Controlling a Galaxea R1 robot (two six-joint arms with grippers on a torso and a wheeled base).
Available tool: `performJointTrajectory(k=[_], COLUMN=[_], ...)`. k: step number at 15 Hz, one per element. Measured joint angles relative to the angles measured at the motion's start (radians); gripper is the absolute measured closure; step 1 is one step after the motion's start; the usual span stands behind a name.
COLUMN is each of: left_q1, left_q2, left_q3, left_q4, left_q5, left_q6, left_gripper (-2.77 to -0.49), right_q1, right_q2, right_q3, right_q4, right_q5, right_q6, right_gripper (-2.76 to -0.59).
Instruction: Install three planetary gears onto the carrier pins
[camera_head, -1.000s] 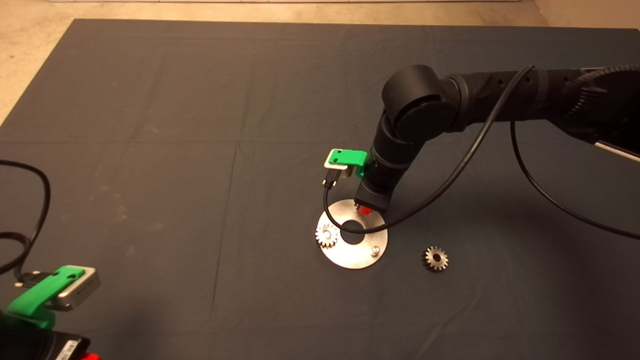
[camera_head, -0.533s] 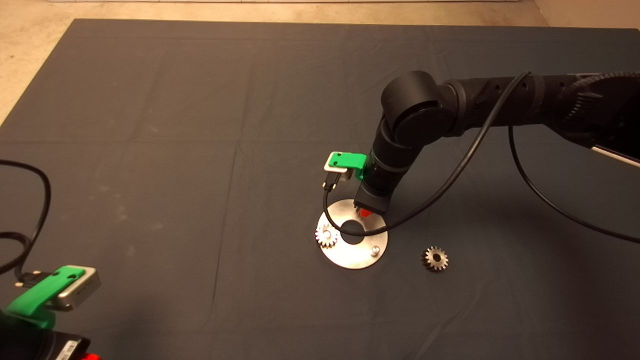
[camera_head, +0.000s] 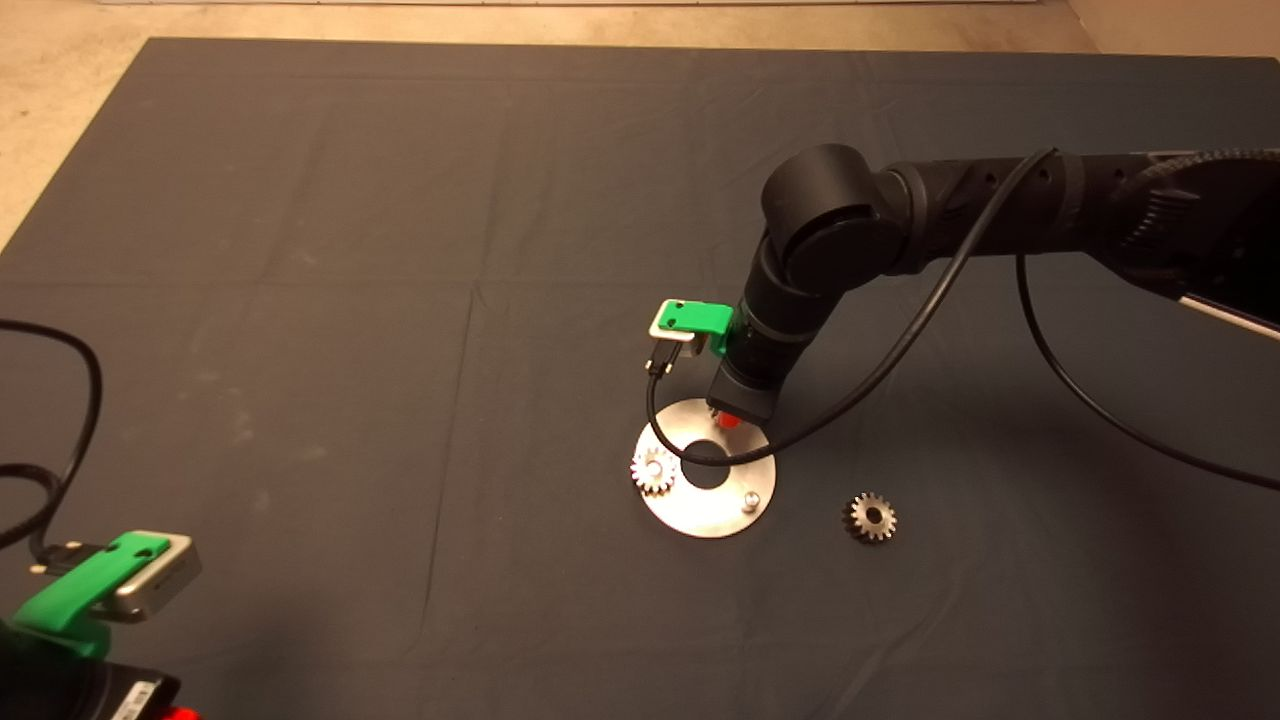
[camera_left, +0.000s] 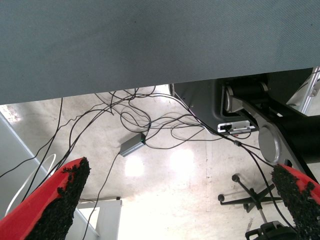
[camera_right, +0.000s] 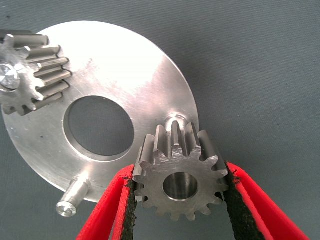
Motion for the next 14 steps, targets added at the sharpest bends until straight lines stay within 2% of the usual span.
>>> performJointTrajectory(k=[10, 14], left_q1=[0.000, 0.000], left_q2=[0.000, 0.000], left_q3=[0.000, 0.000], left_q4=[-0.003, -0.003], left_q5=[0.000, 0.000], left_q6=[0.000, 0.000], left_gripper=[-2.62, -2.62], right_q1=[-0.004, -0.008], right_q2=[0.017, 0.020], right_q3=[-0.001, -0.001], right_q4=[-0.015, -0.022], right_q5=[0.000, -0.004], right_q6=[0.028, 0.034], right_gripper=[-1.10, -1.10])
